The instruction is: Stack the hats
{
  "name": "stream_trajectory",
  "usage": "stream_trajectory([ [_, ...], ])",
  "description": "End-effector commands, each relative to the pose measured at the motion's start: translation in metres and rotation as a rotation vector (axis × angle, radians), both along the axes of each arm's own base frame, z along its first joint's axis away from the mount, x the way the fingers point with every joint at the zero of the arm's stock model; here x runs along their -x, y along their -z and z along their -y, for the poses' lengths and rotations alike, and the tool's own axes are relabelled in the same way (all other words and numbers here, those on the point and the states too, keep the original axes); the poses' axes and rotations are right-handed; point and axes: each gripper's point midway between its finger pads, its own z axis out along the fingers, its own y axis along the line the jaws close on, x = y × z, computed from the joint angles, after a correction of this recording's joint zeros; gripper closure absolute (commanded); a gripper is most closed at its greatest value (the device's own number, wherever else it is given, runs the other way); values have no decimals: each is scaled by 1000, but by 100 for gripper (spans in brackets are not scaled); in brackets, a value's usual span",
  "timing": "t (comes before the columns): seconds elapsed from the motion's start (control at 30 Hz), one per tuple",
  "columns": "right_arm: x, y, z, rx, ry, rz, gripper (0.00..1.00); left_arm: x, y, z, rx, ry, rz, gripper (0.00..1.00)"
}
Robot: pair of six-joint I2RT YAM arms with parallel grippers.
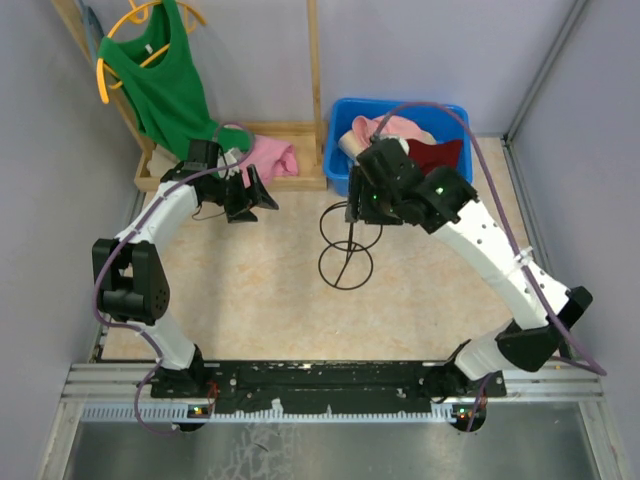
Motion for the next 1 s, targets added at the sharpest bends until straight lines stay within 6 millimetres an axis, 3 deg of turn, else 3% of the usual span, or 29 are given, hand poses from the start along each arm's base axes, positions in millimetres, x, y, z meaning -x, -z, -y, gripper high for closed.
stream_trajectory([
  [0.0, -17, -58, 21, 34, 37, 140, 37, -5, -7, 3, 10, 0, 34, 18],
  [0.13, -65, -81, 57, 27, 142, 195, 25, -7, -15, 5, 19, 4, 42, 17],
  [0.3, -135, -84, 109, -15, 309, 226, 13, -7, -26, 6, 28, 5, 57, 16],
  [0.43, -190, -58, 145, -61, 415, 190, 12, -5, -31, 5, 26, 2, 66, 16],
  [0.6, -240, -22, 170, 11, 481, 168, 11, -6, -34, 4, 21, -1, 76, 16],
  [0.8, -280, 11, 184, 61, 514, 143, 14, -11, -32, 2, -2, -2, 77, 16],
  [0.97, -295, 54, 194, 94, 534, 58, 13, -19, -26, 0, -24, -13, 57, 16],
])
